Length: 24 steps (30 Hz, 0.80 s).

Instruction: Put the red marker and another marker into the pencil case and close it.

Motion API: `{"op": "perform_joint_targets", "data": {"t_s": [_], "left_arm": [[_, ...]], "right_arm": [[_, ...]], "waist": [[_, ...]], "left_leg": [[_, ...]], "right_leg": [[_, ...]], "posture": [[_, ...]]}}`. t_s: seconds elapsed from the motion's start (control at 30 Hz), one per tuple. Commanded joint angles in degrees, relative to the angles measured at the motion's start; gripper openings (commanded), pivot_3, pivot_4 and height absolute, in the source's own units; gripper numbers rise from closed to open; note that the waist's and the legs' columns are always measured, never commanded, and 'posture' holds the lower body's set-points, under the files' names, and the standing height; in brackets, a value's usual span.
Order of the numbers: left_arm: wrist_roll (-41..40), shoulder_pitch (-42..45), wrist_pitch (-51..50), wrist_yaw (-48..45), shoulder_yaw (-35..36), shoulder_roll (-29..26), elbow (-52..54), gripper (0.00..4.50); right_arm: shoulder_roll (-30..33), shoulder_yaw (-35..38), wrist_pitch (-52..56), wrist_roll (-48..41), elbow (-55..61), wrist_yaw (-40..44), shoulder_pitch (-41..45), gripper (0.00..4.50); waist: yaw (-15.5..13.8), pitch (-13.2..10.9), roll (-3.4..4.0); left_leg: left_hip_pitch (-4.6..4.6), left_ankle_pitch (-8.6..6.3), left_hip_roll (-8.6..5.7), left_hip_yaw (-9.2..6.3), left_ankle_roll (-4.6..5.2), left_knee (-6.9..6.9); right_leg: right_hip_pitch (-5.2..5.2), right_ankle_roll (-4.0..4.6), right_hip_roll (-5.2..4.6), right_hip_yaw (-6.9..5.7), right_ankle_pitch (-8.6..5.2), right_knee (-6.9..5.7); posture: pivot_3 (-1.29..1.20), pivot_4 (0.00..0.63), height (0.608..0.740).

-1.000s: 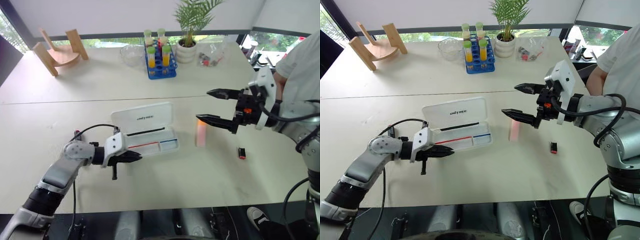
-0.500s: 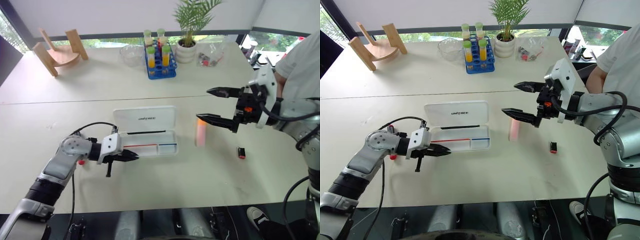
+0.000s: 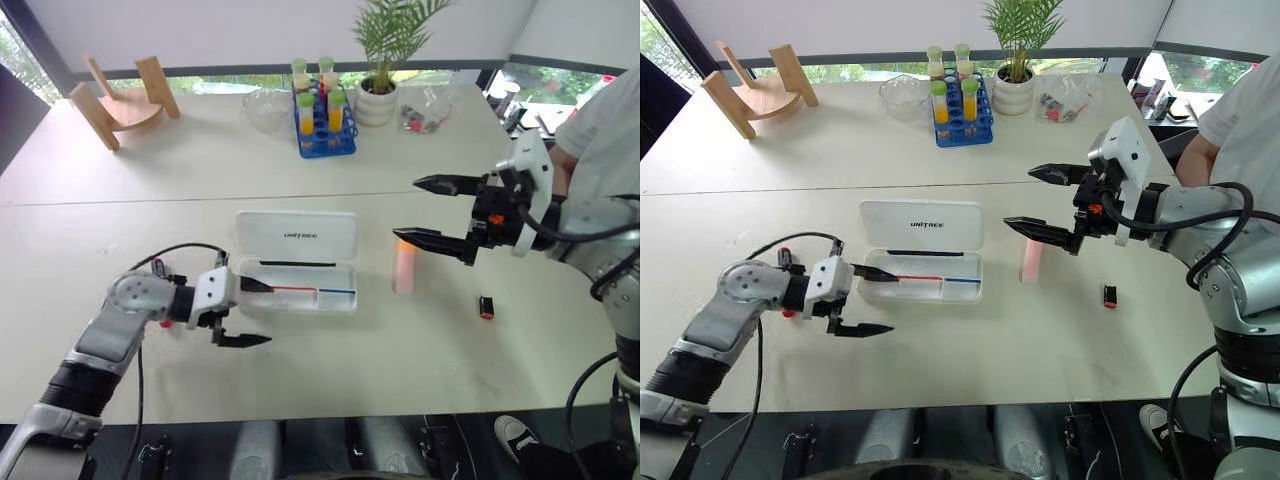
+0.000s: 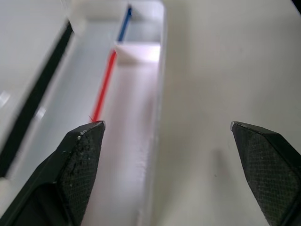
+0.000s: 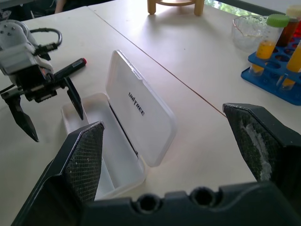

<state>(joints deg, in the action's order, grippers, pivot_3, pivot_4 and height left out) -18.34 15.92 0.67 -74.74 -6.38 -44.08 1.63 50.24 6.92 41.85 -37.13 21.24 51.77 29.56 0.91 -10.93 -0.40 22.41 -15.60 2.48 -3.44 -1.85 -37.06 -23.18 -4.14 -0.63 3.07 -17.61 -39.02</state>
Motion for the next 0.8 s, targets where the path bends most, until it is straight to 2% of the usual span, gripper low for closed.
{"op": "perform_joint_targets", "data": {"t_s": [0.03, 0.27, 0.33, 0.47, 0.53, 0.6, 0.67, 0.8], "left_arm": [[-3.9, -0.7, -3.4, 0.5, 4.2, -2.1, 5.7, 4.48], [-10.4, -4.4, -14.9, 2.7, 13.8, -8.7, 12.4, 4.48], [-11.4, -6.6, -21.5, 7.1, 19.7, -11.3, 11.2, 4.48], [-10.3, -9.6, -32.4, 17.5, 27.7, -12.7, 9.7, 4.48], [-8.0, -11.2, -38.5, 26.2, 30.7, -11.3, 10.8, 4.48], [-7.1, -13.1, -48.2, 37.1, 33.9, -6.8, 14.9, 4.48], [-6.6, -14.0, -54.7, 44.2, 35.6, -3.0, 18.6, 4.48], [-7.2, -12.6, -67.7, 57.3, 37.7, 9.8, 26.7, 4.48]], "right_arm": [[-0.3, 0.2, -1.3, 0.3, 0.1, 0.4, 1.4, 4.50], [-0.9, -0.6, -2.1, 1.0, -0.9, 0.9, 2.1, 4.50], [-0.8, -0.5, -2.2, 1.0, -1.0, 1.0, 2.0, 4.50], [-0.8, -0.3, -2.4, 1.0, -0.8, 1.1, 1.6, 4.50], [-0.9, -0.2, -2.5, 1.0, -0.6, 1.0, 1.3, 4.50], [-1.2, -0.3, -2.7, 1.1, -0.6, 0.8, 1.1, 4.50], [-1.5, -0.5, -2.9, 1.2, -0.7, 0.7, 1.0, 4.50], [-2.4, -1.2, -3.5, 1.8, -1.4, 0.8, 1.5, 4.50]], "waist": [[0.1, 0.0, 0.00], [0.3, 0.0, 0.01], [0.4, 0.0, 0.02], [0.2, -0.1, 0.01], [0.2, -0.1, 0.01], [0.2, -0.1, 0.01], [0.2, -0.1, -0.01], [-0.1, -0.1, -0.12]], "left_leg": [[0.00, 0.00, 0.00, 0.00, 0.00, 0.00], [-0.01, 0.00, 0.02, 0.00, 0.00, 0.02], [-0.01, 0.00, 0.03, 0.01, 0.00, 0.03], [-0.01, 0.00, 0.03, 0.00, 0.00, 0.03], [0.00, 0.00, 0.02, 0.01, 0.00, 0.03], [0.00, 0.00, 0.02, 0.00, 0.00, 0.03], [0.01, 0.00, 0.02, -0.01, 0.00, 0.03], [0.02, 0.01, 0.01, -0.07, -0.02, -0.04]], "right_leg": [[0.00, 0.00, 0.00, 0.00, 0.00, 0.00], [-0.03, 0.00, 0.03, 0.00, 0.00, 0.00], [-0.04, 0.00, 0.03, 0.01, 0.00, 0.00], [-0.05, 0.00, 0.02, -0.01, 0.00, 0.00], [-0.04, 0.00, -0.02, 0.00, -0.01, 0.00], [-0.04, -0.01, -0.03, 0.00, -0.01, 0.01], [-0.02, -0.01, -0.05, 0.00, 0.00, 0.01], [0.01, -0.02, -0.06, -0.04, 0.01, -0.02]], "posture": [[0.00, 0.150, 0.740], [0.00, 0.150, 0.740], [0.00, 0.150, 0.740], [0.00, 0.150, 0.740], [0.00, 0.150, 0.740], [0.00, 0.150, 0.740], [0.00, 0.150, 0.740], [0.00, 0.150, 0.740]]}}
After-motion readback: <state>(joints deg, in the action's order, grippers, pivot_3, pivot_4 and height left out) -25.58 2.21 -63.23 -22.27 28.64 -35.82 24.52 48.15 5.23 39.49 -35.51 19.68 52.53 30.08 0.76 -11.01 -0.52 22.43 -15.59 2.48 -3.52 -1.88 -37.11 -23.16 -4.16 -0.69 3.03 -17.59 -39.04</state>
